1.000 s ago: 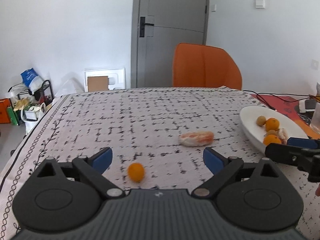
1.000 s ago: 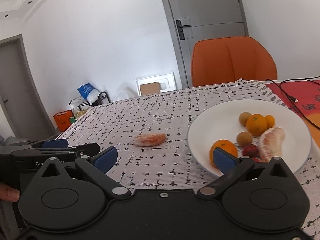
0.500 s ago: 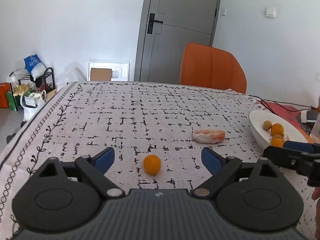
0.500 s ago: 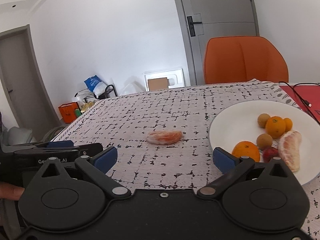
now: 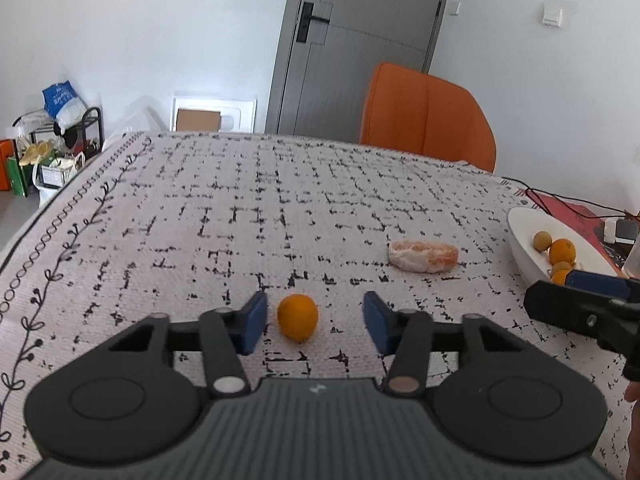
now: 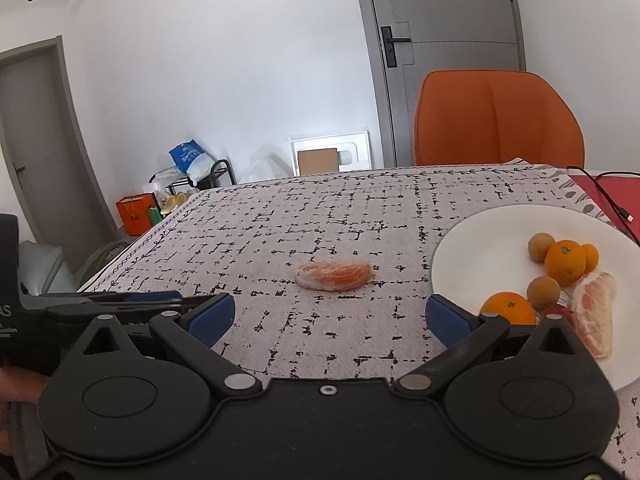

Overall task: Organize fruits
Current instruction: 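Move both open grippers back to the remaining fruit, then grasp a small tangerine with the left gripper while the right approaches the pomelo segment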

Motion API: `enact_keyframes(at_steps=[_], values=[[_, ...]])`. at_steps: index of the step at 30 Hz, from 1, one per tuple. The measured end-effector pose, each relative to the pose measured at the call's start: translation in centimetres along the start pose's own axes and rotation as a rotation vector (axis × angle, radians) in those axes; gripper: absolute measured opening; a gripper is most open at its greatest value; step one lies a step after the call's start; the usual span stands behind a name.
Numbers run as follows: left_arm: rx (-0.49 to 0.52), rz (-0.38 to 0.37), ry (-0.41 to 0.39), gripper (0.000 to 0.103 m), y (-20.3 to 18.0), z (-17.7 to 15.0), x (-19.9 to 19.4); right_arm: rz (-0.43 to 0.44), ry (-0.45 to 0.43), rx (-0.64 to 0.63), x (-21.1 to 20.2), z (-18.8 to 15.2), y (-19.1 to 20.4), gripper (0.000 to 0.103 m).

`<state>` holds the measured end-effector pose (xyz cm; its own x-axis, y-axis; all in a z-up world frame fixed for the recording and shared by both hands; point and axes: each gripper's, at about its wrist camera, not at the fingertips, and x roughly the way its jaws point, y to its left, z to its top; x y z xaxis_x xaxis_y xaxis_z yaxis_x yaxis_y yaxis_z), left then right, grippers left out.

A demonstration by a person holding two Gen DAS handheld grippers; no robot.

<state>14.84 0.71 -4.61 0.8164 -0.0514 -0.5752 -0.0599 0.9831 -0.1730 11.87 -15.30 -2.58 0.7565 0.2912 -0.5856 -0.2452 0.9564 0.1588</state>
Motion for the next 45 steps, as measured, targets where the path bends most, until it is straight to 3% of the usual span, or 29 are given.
enact_keyframes(at_steps=[4,12,20,35,45], values=[[0.0,0.012,0.013,0.02,0.2,-0.1,0.4,0.008,0.007,-0.019,0.6,0.2,0.5,0.103],[-0.028,0.003,-0.007,0.021,1.3,0.8,-0.4,0.026,0.032,-0.047,2.6,0.9,1.0,0.102],[-0.042,0.007,-0.031,0.021,2.4,1.2,-1.0,0.024,0.063,-0.065,4.9,1.5,1.1,0.087],[-0.089,0.052,-0.059,0.021,5.3,1.3,-1.7,-0.025,0.128,-0.132,8.9,2.6,1.8,0.085],[-0.121,0.064,-0.066,0.021,6.6,1.2,-1.9,-0.077,0.159,-0.191,11.1,2.6,2.3,0.078]])
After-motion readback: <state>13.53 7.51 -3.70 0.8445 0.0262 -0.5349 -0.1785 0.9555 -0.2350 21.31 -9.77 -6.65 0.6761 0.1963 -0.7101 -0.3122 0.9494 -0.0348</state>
